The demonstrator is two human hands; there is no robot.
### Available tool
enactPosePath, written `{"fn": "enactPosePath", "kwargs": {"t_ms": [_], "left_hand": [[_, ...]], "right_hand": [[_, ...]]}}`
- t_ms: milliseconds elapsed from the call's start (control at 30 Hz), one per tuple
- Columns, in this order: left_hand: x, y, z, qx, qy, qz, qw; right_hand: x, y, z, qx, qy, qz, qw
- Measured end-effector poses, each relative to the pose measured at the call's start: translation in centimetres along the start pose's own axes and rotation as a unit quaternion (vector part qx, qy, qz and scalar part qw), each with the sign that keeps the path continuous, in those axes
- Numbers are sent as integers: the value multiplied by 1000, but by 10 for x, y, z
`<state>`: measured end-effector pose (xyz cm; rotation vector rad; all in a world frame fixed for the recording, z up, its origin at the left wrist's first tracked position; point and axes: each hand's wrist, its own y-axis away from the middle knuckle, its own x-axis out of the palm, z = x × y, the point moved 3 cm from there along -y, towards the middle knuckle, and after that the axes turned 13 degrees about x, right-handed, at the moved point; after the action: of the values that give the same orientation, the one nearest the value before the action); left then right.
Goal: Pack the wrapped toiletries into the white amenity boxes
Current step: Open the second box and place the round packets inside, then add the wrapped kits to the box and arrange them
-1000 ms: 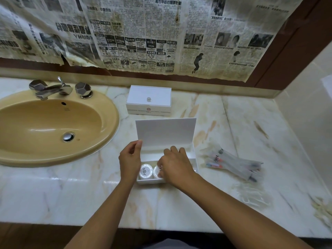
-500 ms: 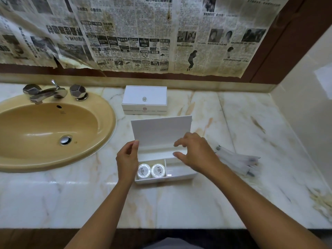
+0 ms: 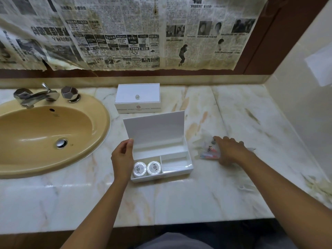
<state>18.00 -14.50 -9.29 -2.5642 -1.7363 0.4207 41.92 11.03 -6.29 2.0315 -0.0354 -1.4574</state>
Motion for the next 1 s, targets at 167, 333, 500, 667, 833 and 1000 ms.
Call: {"fn": "enactPosePath", "kwargs": {"t_ms": [167,333,500,667,833,1000], "left_hand": [[0,1,-2,-1,2,-1,1000],[0,1,-4,0,-6,1,1000],[0,2,-4,1,-10,0,1000],[1,3,-5,-1,-11,0,1000],[0,2,-4,7,-23,3,1000],[1,2,-5,13,-33,3,999]], "right_hand": [[9,-2,16,-67,-40,-64,995],[14,1,35,-118,-45,-97,987],[15,7,33,-109,-51,-132,984],[13,23,19,-96,-97,-144,980],[20,43,-3,-82,-221,-208,949],[44,54,-29,-9,-281,-331,900]]}}
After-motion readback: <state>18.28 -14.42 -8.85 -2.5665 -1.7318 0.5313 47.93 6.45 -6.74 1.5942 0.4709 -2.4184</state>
